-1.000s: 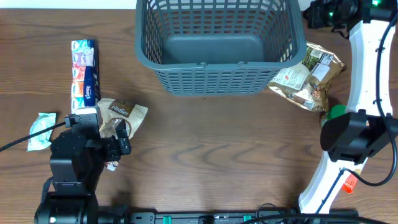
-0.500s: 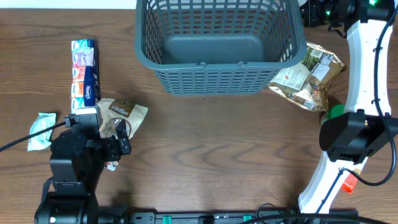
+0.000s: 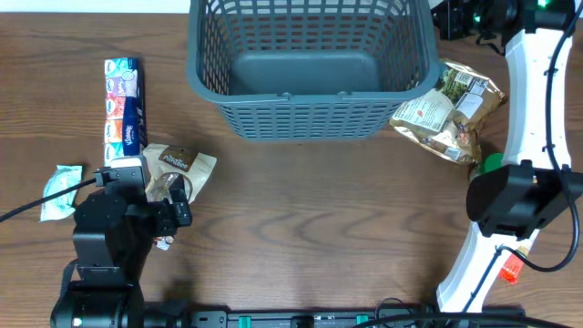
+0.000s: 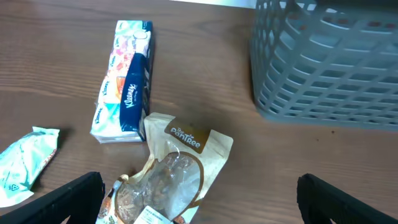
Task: Pack container
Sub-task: 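Move the right gripper up toward the gold coffee pouch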
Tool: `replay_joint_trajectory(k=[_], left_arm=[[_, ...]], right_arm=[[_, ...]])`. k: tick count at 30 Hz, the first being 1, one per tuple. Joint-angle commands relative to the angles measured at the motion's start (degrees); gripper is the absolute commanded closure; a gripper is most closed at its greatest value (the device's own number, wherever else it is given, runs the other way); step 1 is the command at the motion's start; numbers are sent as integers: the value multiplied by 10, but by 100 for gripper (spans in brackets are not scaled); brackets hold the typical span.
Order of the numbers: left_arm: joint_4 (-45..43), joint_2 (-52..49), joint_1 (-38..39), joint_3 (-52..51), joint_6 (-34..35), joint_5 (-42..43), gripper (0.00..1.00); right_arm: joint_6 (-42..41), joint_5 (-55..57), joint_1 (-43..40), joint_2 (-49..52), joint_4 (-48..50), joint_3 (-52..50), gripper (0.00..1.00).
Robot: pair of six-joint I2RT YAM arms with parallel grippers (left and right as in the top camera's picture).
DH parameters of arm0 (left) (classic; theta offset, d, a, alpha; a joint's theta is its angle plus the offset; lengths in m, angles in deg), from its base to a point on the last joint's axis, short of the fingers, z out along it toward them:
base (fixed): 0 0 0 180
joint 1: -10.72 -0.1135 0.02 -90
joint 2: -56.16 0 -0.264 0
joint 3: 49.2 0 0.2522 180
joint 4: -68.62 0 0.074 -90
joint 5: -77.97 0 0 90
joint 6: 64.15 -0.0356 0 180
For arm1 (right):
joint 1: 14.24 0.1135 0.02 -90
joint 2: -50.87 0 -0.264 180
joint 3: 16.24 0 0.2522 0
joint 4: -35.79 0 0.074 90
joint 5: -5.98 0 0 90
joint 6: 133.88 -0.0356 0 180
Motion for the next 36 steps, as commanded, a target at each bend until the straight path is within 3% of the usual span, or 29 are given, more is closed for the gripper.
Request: replay_joint_trajectory(k=[1,17,21,23,24,25,27,36], left_arm=[[1,0,-3,10,-10,-9,2],[5,0,-3,10,-10,-9,2],[5,0,-3,10,-10,-9,2],[5,0,-3,10,-10,-9,1],[5,0,-3,10,-10,-9,2],[5,0,-3,10,-10,-9,2],[5,0,-3,10,-10,-9,2],[5,0,-3,10,-10,-9,1]], right_arm=[[11,-37,21,5,1,12,99],[-5,-16,30,5,-1,12,98],[-79,122,29,5,-6,12,74],[-113,181,25,5,-14,12,42],[-137,211,22,4,-16,12,18],[-158,233,18,3,-18,12,10],[-194,260,9,-6,-30,16,1],[-311,316,-54,-115,-114,62,1]])
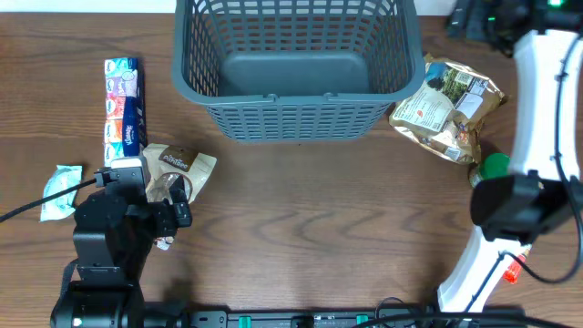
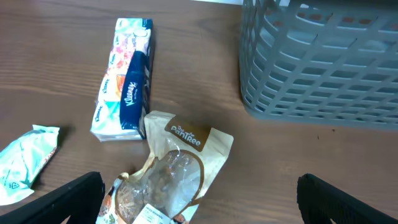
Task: Pack container
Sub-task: 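Move the right gripper up toward the gold coffee pouch, then grasp the gold coffee pouch with the right gripper and lift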
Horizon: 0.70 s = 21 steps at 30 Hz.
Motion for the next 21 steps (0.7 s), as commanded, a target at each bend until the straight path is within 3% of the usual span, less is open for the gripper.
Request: replay_joint_trajectory(k=[1,5,7,14,21], left_arm=[[1,0,-3,10,-10,-9,2],[1,0,-3,10,-10,-9,2],[1,0,-3,10,-10,-9,2],[1,0,-3,10,-10,-9,2],[1,0,-3,10,-10,-9,2]], right_arm=[[-110,43,-44,-94,-31,35,1],[-228,33,-119,-125,-133,35,1],[-248,-16,-157,-120,-172,29,1],[-91,-207,-214,-58,-136,-80,1],[-35,-251,-198,2,-27,-203,1]])
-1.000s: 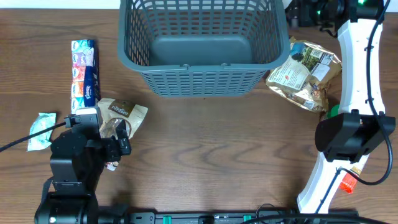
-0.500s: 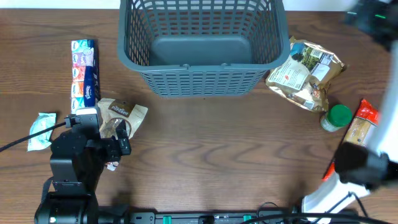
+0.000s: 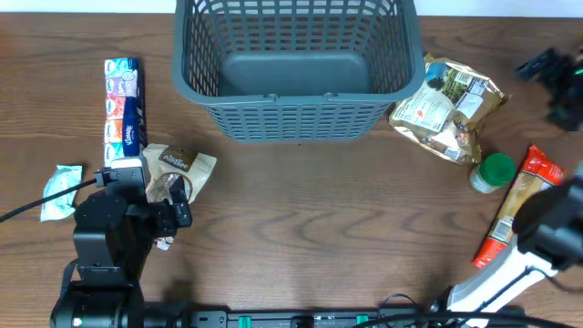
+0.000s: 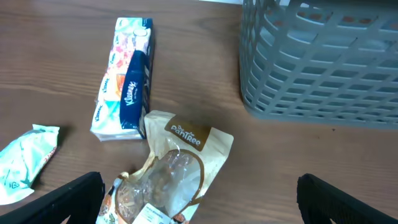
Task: Pack container
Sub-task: 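Grasp the gold coffee pouch with the right gripper and lift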
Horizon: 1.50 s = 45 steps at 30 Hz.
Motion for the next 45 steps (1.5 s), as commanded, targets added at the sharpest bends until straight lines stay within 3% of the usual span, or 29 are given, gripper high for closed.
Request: replay_joint_trajectory(k=[1,9,24,26,29,33,36,38,45], left_arm=[[1,0,-3,10,-10,-9,2],[10,0,-3,10,-10,-9,2],[36,0,-3,10,-10,-9,1],[36,0,-3,10,-10,-9,1],[36,0,-3,10,-10,-9,2],[36,0,-3,10,-10,-9,2],[36,0,-3,10,-10,-9,2],[36,0,-3,10,-10,-9,2],[36,0,-3,10,-10,-9,2]], right_arm=[[49,-46,13,7,37,-38,1],[78,-102,39,36,168,-156,1],[78,-89,58,44,357,-330,1],[78,-89,58,44,369,-344,11],[78,-89,58,44,375,-353,41],[78,-91,58,44,376,-353,67],[78,-95,58,43,377,-352,93],[78,-104,58,42,376,-349,99],[78,-107,58,-1,376,-341,99]])
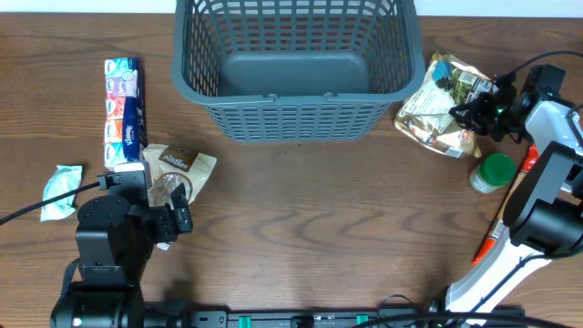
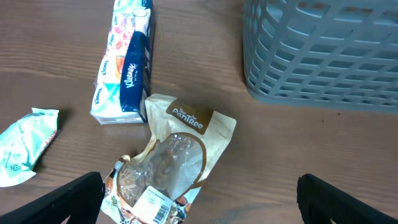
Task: Pack container
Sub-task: 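Grasp the gold coffee pouch with the right gripper and lift, then carry the pouch over the basket and release it inside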
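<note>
The grey mesh basket (image 1: 296, 118) stands at the back centre, with nothing in it; its corner shows in the left wrist view (image 2: 323, 50). My left gripper (image 2: 199, 208) is open, its fingers wide apart over the near end of a tan Pantree snack pouch (image 2: 174, 158) that lies flat on the table (image 1: 182, 169). A Kleenex tissue pack (image 1: 124, 102) lies beyond the pouch. My right gripper (image 1: 478, 107) is at the right edge of a brown-gold snack bag (image 1: 437, 109) beside the basket. How its jaws stand is too small to tell.
A small mint-green packet (image 1: 59, 191) lies at the far left. A green-capped jar (image 1: 495, 171) and a long red-and-yellow packet (image 1: 504, 223) sit at the right, partly under the right arm. A black cable runs off the left edge.
My right gripper was off at the far right edge and is now at the brown-gold snack bag. The left wrist view has shifted a little, showing more of the pouch's near end.
My right arm first reached to the back right corner beside the basket. By the second moment the basket stood a little further left. Then the arm was off to the far right, uncovering the jar and long packet. Now its gripper is at the snack bag; my left gripper stayed open throughout.
</note>
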Tool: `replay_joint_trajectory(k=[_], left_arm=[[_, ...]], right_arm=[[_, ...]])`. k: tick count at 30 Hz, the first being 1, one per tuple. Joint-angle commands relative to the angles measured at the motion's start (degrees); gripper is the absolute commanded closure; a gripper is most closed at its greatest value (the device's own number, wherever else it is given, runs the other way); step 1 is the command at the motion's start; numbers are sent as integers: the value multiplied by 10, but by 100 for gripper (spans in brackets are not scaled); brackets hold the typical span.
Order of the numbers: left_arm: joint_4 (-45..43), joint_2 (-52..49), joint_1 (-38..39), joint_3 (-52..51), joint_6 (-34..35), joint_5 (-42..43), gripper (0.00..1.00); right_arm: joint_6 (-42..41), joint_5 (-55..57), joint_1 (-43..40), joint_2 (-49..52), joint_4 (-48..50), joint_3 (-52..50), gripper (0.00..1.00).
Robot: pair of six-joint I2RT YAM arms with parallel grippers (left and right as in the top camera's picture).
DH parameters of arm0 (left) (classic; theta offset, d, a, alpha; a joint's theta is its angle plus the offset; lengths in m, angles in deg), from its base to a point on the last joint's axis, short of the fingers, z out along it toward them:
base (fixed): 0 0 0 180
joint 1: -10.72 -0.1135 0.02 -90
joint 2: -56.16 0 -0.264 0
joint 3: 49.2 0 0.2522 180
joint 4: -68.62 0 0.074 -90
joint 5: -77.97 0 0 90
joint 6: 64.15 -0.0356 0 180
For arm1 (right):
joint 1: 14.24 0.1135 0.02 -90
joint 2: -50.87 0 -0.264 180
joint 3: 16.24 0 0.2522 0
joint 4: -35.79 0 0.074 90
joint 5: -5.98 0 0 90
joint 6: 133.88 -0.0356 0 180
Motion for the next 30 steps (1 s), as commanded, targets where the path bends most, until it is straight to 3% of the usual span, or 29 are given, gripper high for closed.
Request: replay_joint_trajectory(k=[1,12,20,25,30], left_arm=[[2,0,-3,10,-10,-9,2],[2,0,-3,10,-10,-9,2],[2,0,-3,10,-10,-9,2],[2,0,-3,10,-10,-9,2],[2,0,-3,10,-10,-9,2]], right_arm=[[4,9,7,-23,-4,-12,99],[-39,111,7,-218,-8,21,99],[-46,135,17,-349,-2,102,99],[30,128,90,-381,15,187,99],[210,113,227,-373,-5,255,99]])
